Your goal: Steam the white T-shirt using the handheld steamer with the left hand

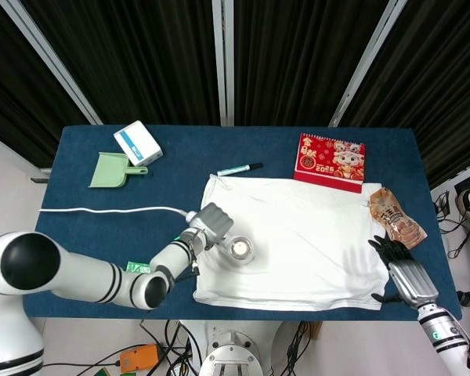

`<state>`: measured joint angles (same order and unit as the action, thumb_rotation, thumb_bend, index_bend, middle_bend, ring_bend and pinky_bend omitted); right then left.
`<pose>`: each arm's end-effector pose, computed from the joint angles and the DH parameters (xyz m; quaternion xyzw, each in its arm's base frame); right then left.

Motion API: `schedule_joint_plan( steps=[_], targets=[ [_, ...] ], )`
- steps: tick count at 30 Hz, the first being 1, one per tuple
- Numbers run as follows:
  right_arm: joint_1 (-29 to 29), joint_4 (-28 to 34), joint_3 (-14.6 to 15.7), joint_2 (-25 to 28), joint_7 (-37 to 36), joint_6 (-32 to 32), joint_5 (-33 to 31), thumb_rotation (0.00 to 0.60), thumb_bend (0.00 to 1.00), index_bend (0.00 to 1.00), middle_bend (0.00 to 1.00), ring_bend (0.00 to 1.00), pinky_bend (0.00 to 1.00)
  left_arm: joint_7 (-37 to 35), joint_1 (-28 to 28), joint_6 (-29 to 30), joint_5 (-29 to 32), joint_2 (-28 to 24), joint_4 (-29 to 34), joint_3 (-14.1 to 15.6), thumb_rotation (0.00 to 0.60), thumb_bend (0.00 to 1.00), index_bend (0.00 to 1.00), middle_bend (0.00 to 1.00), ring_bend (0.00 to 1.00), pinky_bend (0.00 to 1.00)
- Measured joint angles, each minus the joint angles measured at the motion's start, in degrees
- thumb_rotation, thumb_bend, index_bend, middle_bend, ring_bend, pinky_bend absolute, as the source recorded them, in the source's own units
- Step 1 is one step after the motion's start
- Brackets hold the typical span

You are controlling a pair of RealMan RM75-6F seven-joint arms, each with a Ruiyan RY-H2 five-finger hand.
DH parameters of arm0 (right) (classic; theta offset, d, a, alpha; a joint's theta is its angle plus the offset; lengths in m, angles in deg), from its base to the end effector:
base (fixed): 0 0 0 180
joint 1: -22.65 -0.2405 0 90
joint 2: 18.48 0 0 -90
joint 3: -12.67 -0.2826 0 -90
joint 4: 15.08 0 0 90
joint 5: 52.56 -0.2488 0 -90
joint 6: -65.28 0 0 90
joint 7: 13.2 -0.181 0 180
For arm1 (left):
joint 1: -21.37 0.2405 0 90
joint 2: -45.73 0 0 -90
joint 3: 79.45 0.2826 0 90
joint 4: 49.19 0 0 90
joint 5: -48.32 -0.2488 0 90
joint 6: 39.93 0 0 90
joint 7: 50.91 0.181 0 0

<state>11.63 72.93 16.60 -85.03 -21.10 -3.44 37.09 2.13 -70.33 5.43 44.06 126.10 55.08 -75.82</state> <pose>-0.3642 -0.2204 0.0595 0.6780 -0.4815 0.3168 0.4562 -0.0044 0.3765 -0.0972 -0.9050 -0.2461 -0.1002 0.3321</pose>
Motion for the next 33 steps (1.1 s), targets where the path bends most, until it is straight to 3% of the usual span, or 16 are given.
schedule_joint_plan(
  steps=[4,13,21,33],
  targets=[
    [-0.2,-0.7,0.2,-0.5,-0.7,0.3,0.1,0.6,0.01,0.0,0.0,0.0,0.05,3.1,-4.6,0.7,8.1,4.0,-2.9,0.3,0.584,0.63,0.75,0.87,0.68,0.62],
    [-0.9,-1.3,0.3,-1.0,-1.2,1.1,0.1,0.6,0.01,0.0,0.0,0.0,0.05,7.1,-9.7,-0.9,18.8,9.5,-10.5,0.7,0.553,0.63,0.75,0.87,0.68,0.61],
    [-1.0,-1.6,0.4,-1.0,-1.6,1.4,-0.4,0.6,0.01,0.0,0.0,0.0,0.05,6.4,-8.7,-5.1,23.2,10.7,-17.3,1.3,0.55,0.63,0.75,0.87,0.68,0.61],
    [-0.9,-2.1,0.5,-1.2,-2.1,1.0,-0.6,0.6,0.01,0.0,0.0,0.0,0.05,6.0,-5.2,-5.4,29.4,8.1,-21.3,5.6,0.525,0.63,0.75,0.86,0.68,0.61]
  ],
)
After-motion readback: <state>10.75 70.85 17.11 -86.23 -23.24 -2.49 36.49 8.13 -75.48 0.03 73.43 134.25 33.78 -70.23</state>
